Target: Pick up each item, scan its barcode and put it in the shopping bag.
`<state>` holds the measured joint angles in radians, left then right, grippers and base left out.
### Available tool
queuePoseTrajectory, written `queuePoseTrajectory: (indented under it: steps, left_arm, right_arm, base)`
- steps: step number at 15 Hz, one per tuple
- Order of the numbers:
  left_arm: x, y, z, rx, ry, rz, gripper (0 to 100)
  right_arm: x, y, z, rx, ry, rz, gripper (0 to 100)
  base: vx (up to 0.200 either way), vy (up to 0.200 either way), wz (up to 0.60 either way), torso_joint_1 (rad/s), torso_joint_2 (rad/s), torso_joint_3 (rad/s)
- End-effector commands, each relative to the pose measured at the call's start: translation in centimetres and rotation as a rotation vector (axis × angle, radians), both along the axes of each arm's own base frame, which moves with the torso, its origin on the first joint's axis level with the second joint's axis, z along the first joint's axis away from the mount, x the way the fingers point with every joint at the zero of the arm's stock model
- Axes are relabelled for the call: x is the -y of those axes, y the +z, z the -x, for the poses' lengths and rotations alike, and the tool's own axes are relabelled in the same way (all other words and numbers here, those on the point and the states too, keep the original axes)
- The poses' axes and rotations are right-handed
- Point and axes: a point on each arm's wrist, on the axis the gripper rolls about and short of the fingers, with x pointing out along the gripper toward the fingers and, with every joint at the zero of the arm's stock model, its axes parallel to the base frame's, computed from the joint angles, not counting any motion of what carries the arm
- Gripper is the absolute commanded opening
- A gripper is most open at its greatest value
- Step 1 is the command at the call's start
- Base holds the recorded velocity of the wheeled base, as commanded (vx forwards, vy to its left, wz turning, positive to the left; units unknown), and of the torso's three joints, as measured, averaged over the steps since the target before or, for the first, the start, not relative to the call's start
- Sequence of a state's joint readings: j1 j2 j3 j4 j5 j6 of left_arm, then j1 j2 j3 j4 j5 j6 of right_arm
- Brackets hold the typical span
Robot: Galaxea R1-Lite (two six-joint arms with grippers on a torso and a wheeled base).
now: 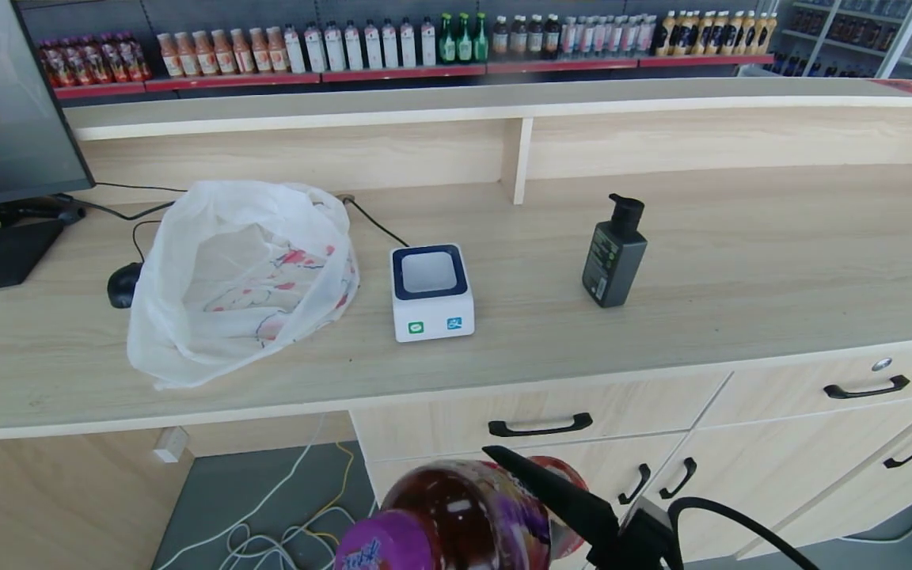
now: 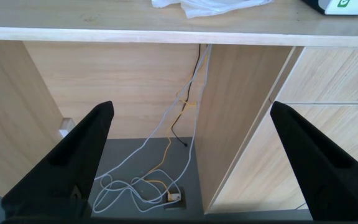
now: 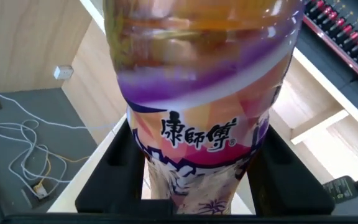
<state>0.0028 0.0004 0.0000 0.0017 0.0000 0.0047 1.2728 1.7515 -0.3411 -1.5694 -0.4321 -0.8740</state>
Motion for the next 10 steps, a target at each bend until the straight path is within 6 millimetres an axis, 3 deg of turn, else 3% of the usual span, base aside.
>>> queuePoseTrajectory:
  steps: [1,4,10]
  left_arm:
    - [0.0,0.0,0.0,0.001,0.000,0.000,100]
    - [0.0,0.0,0.0,0.001,-0.001,0.000,100]
    - [0.0,0.0,0.0,0.001,0.000,0.000,100]
  right_arm:
    - [-0.3,0.0,0.0,0.016,0.008,0.011,0]
    - [-1.6,0.1,-0.5,0.107,0.064,0.057,0]
    - [-1.6,0.3,-1.3,0.198,0.023,0.122,0]
  base:
    - [0.000,0.000,0.00,0.000,0.00,0.000]
    - [0.000,0.000,0.00,0.000,0.00,0.000]
    - [0.000,0.000,0.00,0.000,0.00,0.000]
